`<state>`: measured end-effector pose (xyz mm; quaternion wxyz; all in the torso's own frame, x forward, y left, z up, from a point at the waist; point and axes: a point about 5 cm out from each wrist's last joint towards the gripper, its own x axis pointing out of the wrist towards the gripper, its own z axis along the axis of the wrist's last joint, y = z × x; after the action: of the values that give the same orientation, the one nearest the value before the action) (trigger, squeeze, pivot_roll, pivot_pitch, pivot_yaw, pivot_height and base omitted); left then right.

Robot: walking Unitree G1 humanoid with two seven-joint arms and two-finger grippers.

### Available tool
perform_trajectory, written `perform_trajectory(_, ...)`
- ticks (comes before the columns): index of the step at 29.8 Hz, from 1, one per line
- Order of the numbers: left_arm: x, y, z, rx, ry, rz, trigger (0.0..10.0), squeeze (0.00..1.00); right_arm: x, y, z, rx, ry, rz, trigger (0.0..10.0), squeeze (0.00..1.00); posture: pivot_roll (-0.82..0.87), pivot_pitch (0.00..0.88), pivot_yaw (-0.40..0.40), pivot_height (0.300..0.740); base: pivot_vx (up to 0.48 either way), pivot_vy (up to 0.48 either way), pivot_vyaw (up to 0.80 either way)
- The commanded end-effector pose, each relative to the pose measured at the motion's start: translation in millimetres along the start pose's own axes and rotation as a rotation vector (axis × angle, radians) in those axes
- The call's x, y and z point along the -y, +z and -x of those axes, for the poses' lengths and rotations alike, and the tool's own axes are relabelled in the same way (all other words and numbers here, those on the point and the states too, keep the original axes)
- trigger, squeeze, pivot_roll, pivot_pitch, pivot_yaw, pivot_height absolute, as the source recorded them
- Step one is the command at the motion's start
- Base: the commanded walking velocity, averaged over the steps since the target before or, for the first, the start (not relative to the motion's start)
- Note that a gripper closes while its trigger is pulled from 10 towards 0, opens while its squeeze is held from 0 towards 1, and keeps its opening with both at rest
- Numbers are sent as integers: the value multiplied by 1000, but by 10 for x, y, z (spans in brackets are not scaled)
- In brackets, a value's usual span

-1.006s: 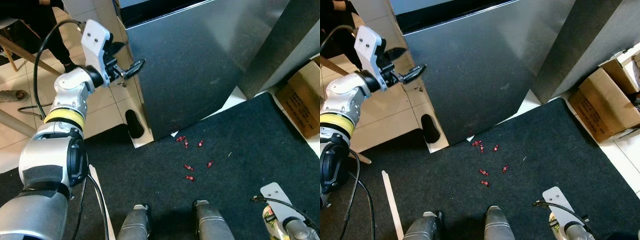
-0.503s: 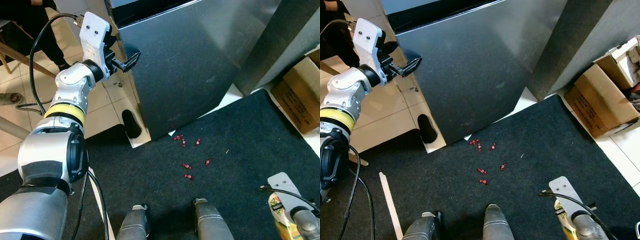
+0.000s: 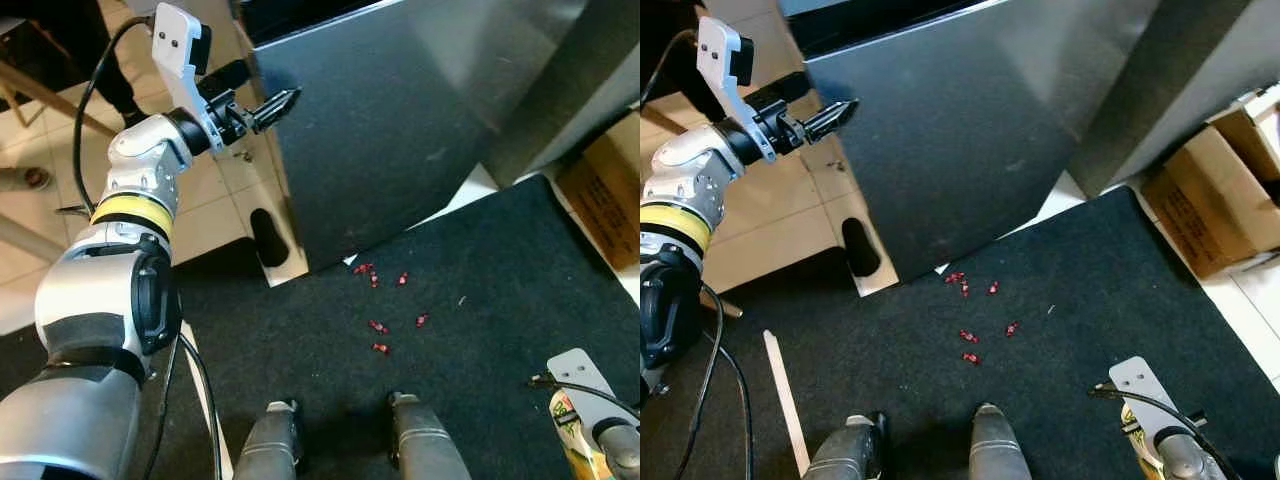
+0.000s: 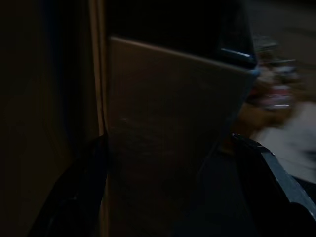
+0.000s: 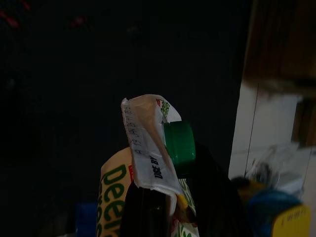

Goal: Restocking fridge

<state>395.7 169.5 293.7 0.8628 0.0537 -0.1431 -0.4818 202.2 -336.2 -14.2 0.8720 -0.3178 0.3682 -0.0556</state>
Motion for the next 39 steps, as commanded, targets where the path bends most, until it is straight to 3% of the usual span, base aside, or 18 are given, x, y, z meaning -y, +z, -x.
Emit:
perform_trajectory(1,338,34,-383,35,-337,7,10000,0,-51,-104,30,-35,1,-34,10000,0,-249,358,43,740,0,0,0)
perform_trajectory(5,543,146,-519,108,-558,2,10000,0,-79,-62,13,-30,0,-45,10000,0,-238,338,52,740,0,0,0)
perform_trajectory(8,624,149,-547,120,-621,3,10000,0,-97,-41,6,-27,2,-49,10000,0,-232,331,56,740,0,0,0)
perform_trajectory(11,868,61,-572,140,-743,46,10000,0,-188,34,-20,-19,14,-64,10000,0,-207,298,69,740,0,0,0)
perform_trajectory(12,868,61,-572,140,-743,46,10000,0,-188,34,-20,-19,14,-64,10000,0,-207,298,69,740,0,0,0)
perform_trajectory(15,1195,-303,-477,103,-823,169,10000,0,-344,113,-37,-6,49,-80,10000,0,-188,269,79,740,0,0,0)
perform_trajectory(17,1195,-303,-477,103,-823,169,10000,0,-344,113,-37,-6,49,-80,10000,0,-188,269,79,740,0,0,0)
perform_trajectory(20,1345,-567,-369,74,-810,230,10000,0,-477,193,-46,13,88,-97,10000,0,-178,233,81,740,0,0,0)
perform_trajectory(24,1318,-688,-253,65,-718,264,10000,0,-595,273,-52,31,121,-121,10000,0,-153,201,81,740,0,0,0)
perform_trajectory(26,1184,-756,-135,44,-590,268,10000,0,-669,332,-56,40,144,-134,10000,0,-146,178,82,740,0,0,0)
perform_trajectory(27,1184,-756,-135,44,-590,268,10000,0,-669,332,-56,40,144,-134,10000,0,-146,178,82,740,0,0,0)
perform_trajectory(28,1070,-866,-8,19,-474,288,10000,0,-710,379,-59,54,163,-138,10000,0,-144,172,82,740,0,0,0)
perform_trajectory(29,1070,-866,-8,19,-474,288,10000,0,-710,379,-59,54,163,-138,10000,0,-144,172,82,740,0,0,0)
perform_trajectory(30,972,-980,130,-5,-352,319,10000,0,-738,422,-63,65,177,-145,10000,0,-142,165,78,740,0,0,0)
perform_trajectory(31,972,-980,130,-5,-352,319,10000,0,-738,422,-63,65,177,-145,10000,0,-142,165,78,740,0,0,0)
perform_trajectory(34,799,-1275,517,-73,-47,393,10000,0,-820,518,-64,95,239,-147,10000,0,-129,151,63,740,0,0,0)
perform_trajectory(37,786,-1377,651,-105,41,410,10000,0,-866,538,-56,105,274,-130,10000,0,-126,144,60,740,0,0,0)
perform_trajectory(39,820,-1683,1068,-206,291,471,10000,0,-972,619,-34,147,372,-112,10000,0,-117,123,54,740,0,0,0)
